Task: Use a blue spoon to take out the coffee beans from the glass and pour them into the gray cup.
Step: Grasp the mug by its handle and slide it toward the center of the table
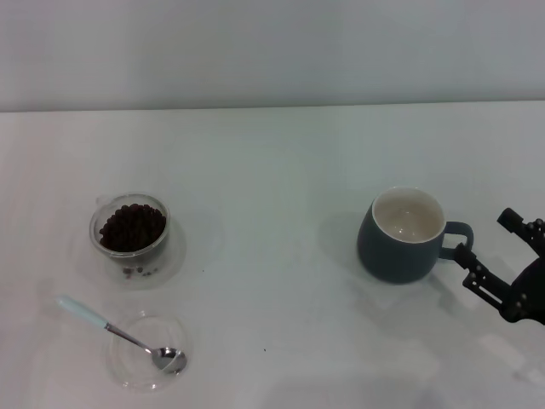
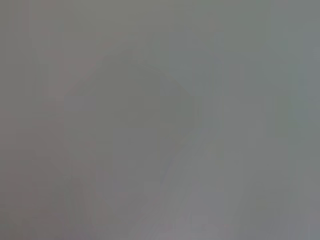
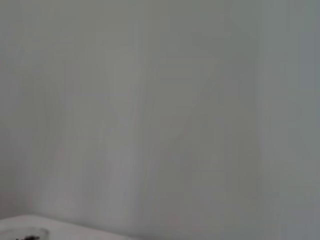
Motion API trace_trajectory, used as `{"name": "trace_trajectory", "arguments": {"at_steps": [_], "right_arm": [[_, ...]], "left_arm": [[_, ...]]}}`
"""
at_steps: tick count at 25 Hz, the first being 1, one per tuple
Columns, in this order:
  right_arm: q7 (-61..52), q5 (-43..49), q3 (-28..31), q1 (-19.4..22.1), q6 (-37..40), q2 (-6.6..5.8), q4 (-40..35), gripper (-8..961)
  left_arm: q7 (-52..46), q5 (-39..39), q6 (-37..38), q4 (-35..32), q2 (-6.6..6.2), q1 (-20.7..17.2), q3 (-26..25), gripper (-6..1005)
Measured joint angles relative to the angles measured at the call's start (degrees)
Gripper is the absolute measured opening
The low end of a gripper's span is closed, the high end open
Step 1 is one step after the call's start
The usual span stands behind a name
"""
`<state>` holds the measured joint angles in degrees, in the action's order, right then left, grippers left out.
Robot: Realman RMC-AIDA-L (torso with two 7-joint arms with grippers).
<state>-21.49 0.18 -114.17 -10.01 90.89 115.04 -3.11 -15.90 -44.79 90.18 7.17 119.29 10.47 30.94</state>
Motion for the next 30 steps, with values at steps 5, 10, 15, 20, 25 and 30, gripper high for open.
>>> {"name": "trace_trajectory", "arguments": {"at_steps": [5,10,15,20,25,30], "right_arm": [[-0.2,0.1,-0.2,0.0,-2.1,0.09,-0.1,846],[0.1,0.0,0.0,-0.6,-8.1,0.10,-1.5,845],[1.9,-0.2,0.1,-0.8,-13.9,0.14,-4.6,844],[3.6,-0.5,0.3,-0.9,-17.8,0.19,-6.3,843],[4.8,-0.6,1.1,-1.0,-19.4,0.19,-6.7,842],[6.4,-0.7,1.1,-1.1,-23.8,0.26,-8.6,828]], "left_arm": [[-0.3,0.0,0.0,0.0,-0.09,0.0,0.9,829],[-1.0,0.0,0.0,0.3,0.01,0.7,1.4,828],[-2.4,0.0,0.0,0.1,-0.05,1.3,2.3,828],[-2.6,0.0,0.1,-0.1,-0.07,1.4,2.4,828],[-2.6,0.0,0.1,-0.1,-0.12,1.4,2.4,828],[-2.6,0.0,0.0,-0.1,-0.17,1.4,2.7,829]]}}
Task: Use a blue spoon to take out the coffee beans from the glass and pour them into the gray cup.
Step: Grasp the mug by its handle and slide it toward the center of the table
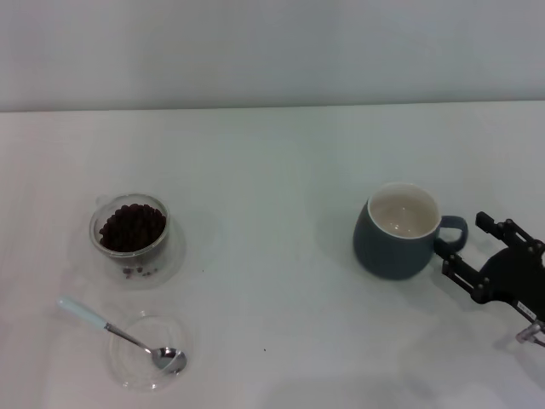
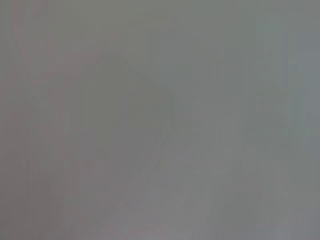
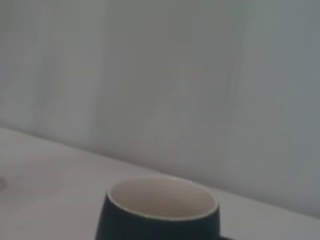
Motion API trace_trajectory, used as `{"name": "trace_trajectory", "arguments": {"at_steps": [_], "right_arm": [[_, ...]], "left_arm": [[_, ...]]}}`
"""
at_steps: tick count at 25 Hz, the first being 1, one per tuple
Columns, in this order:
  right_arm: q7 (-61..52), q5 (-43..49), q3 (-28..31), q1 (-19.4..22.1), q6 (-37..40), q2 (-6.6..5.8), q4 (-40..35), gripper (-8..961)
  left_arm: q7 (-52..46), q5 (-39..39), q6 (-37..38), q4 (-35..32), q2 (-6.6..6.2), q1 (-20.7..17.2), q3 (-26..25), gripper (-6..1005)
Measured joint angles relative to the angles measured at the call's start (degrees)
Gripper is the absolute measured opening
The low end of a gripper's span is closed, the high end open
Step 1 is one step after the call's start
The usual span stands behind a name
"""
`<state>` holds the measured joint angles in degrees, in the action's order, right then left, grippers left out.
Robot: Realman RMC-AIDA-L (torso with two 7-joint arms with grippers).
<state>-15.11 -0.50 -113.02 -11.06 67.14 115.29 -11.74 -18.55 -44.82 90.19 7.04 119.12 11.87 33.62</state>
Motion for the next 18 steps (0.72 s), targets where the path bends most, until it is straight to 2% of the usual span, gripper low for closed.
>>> {"name": "trace_trajectory", "arguments": {"at_steps": [5,18], "right_arm": [[1.1,-0.2,0.0,-0.1,-5.0,0.14,-2.6,764],[1.3,-3.1,0.0,-0.9,-7.5,0.20,-4.2,721]], "left_arm": [[0.1,0.0,0.0,-0.1,-0.02,0.0,0.9,829],[0.0,0.0,-0.3,-1.4,-0.03,0.7,1.0,829]]}}
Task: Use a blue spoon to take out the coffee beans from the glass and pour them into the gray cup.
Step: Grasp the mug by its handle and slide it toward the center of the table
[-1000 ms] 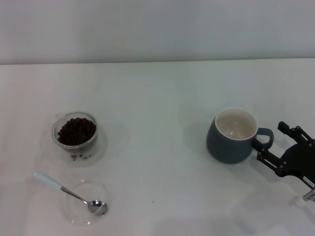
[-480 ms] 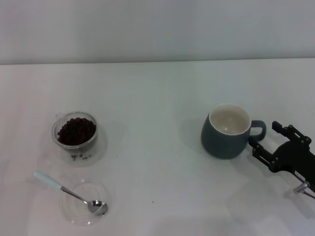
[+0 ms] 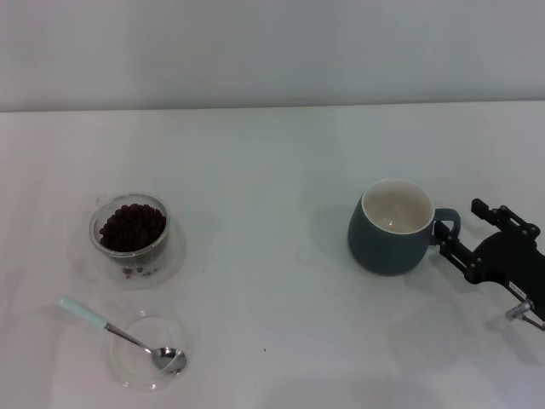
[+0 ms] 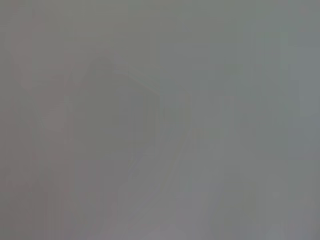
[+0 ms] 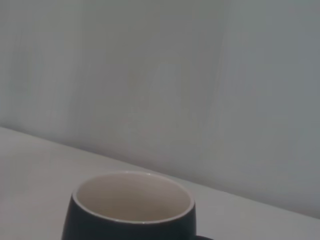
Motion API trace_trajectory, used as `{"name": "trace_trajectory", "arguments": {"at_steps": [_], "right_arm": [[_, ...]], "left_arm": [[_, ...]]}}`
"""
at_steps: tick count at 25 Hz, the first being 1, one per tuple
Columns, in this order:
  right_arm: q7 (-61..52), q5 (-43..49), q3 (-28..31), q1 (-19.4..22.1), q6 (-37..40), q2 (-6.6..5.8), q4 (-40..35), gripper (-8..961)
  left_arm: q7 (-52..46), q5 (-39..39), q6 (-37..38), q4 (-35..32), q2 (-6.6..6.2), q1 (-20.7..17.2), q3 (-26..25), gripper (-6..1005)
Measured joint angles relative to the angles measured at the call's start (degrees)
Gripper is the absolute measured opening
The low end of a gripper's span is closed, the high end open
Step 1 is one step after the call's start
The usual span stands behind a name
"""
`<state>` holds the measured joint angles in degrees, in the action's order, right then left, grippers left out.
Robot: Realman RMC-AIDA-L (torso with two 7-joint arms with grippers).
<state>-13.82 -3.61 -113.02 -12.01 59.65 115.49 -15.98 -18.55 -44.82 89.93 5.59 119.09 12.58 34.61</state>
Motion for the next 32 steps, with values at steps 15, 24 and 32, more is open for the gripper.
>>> {"name": "trace_trajectory", "arguments": {"at_steps": [15,24,32], "right_arm": [[-1.7,-3.6,-0.6,-0.5,-4.2,0.18,-2.6,542],[-3.6,-3.6,-0.9,-0.9,-4.9,0.17,-2.6,396],[-3.7,-3.6,-3.0,-1.3,-6.3,0.25,-2.6,349]], "left_arm": [[0.0,0.0,-0.2,0.0,0.01,0.9,0.1,828],[0.0,-0.1,-0.1,0.4,0.11,0.9,0.1,829],[0.0,-0.5,0.1,0.5,0.18,0.6,0.1,829]]}}
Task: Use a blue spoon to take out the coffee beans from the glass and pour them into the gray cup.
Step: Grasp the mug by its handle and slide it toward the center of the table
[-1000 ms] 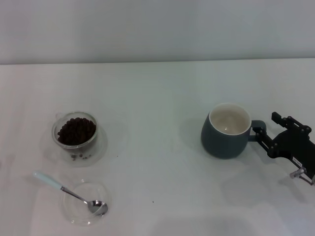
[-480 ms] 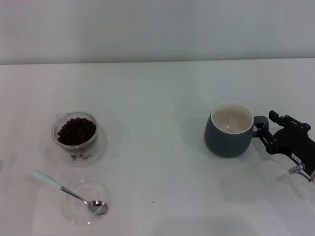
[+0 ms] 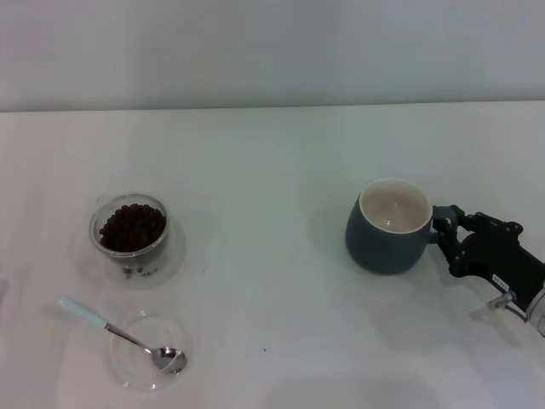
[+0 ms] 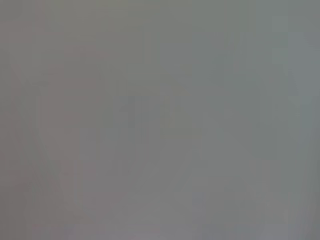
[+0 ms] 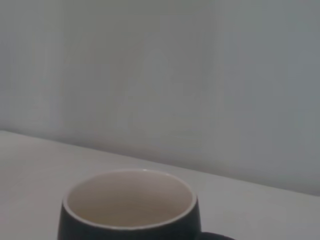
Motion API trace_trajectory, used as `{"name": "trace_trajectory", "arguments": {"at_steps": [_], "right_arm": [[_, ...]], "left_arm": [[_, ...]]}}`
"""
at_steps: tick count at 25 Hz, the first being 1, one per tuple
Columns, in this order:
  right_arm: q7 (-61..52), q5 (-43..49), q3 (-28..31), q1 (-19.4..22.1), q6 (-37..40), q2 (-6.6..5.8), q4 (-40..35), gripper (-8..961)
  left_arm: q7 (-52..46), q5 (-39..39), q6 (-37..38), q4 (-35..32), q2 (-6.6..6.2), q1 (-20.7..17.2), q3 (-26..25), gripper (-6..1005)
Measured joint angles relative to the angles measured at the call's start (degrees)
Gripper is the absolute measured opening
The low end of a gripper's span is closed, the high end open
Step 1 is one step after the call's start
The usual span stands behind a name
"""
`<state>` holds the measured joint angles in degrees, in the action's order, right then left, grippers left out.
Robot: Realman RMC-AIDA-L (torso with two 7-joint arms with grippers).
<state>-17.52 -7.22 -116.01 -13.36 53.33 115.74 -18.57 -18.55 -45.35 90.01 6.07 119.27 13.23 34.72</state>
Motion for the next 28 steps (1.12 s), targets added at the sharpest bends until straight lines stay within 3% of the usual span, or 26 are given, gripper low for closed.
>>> {"name": "trace_trajectory", "arguments": {"at_steps": [9,28], "right_arm": [[-0.7,0.0,-4.3,0.0,0.5,0.10,-2.2,231],[-2.2,0.0,-13.9,0.0,0.9,0.10,-6.7,224]], "left_arm": [[0.0,0.0,0.1,0.0,0.00,-0.4,0.0,829],[-0.8,-2.1,0.4,0.0,0.09,-1.0,0.0,829]]}}
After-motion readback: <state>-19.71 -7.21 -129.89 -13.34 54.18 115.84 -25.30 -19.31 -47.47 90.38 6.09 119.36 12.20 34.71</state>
